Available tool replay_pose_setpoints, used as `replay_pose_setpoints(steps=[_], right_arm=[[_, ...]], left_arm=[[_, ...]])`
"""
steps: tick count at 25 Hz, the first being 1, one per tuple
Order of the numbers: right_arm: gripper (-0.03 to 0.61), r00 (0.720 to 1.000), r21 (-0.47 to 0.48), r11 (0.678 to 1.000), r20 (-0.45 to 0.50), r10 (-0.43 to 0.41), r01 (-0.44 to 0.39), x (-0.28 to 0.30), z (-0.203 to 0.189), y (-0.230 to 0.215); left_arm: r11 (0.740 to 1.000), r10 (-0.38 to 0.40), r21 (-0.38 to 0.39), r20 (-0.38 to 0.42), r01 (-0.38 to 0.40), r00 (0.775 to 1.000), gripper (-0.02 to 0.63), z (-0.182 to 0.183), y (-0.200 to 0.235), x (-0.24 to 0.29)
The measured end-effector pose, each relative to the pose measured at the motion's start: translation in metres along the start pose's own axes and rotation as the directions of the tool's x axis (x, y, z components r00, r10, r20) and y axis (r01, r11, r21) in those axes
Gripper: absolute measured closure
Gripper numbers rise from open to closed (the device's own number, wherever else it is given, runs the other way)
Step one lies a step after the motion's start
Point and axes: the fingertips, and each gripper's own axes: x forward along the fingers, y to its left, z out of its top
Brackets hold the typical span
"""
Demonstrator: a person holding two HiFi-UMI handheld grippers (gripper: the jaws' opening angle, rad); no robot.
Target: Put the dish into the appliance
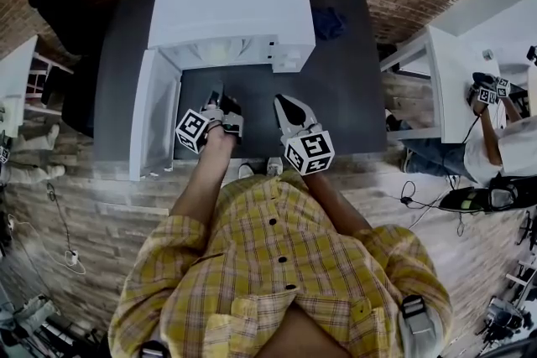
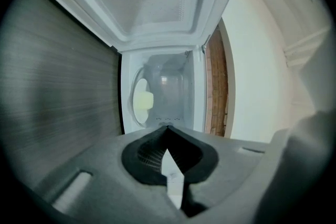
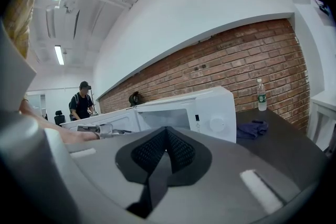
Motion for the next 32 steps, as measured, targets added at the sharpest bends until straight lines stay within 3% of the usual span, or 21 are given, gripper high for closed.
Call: replay_pose_setpoints(steps=[9, 13, 17, 21, 32], right_arm=[[0.574, 1.0, 0.008, 1.0, 0.005, 0.0, 0.0, -0.001, 0.003, 0.002], [0.574, 1.0, 0.011, 1.0, 0.003, 0.001, -0.001, 0.0, 0.004, 0.002], [0.574, 1.0, 0.0, 1.0, 0.003, 0.004, -0.004, -0.001, 0.005, 0.004], [0.574, 1.0, -0.013, 1.0, 0.007, 0.013, -0.013, -0.001, 0.006, 0.007], [0.574, 1.0, -0.017, 1.0, 0.012, 0.024, -0.024, 0.001, 0.01, 0.012]], left_arm=[[0.993, -0.024, 0.11, -0.071, 0.032, 0.997, 0.616, -0.016, -0.033, -0.023], [0.963, 0.012, 0.268, -0.116, 0.02, 0.993, 0.616, -0.024, -0.041, -0.032], [0.879, 0.06, 0.475, -0.183, 0.035, 0.981, 0.617, -0.037, -0.047, -0.039], [0.778, 0.079, 0.623, -0.231, 0.085, 0.97, 0.616, -0.053, -0.057, -0.045], [0.493, 0.106, 0.858, -0.224, 0.144, 0.969, 0.615, -0.069, -0.086, -0.054]])
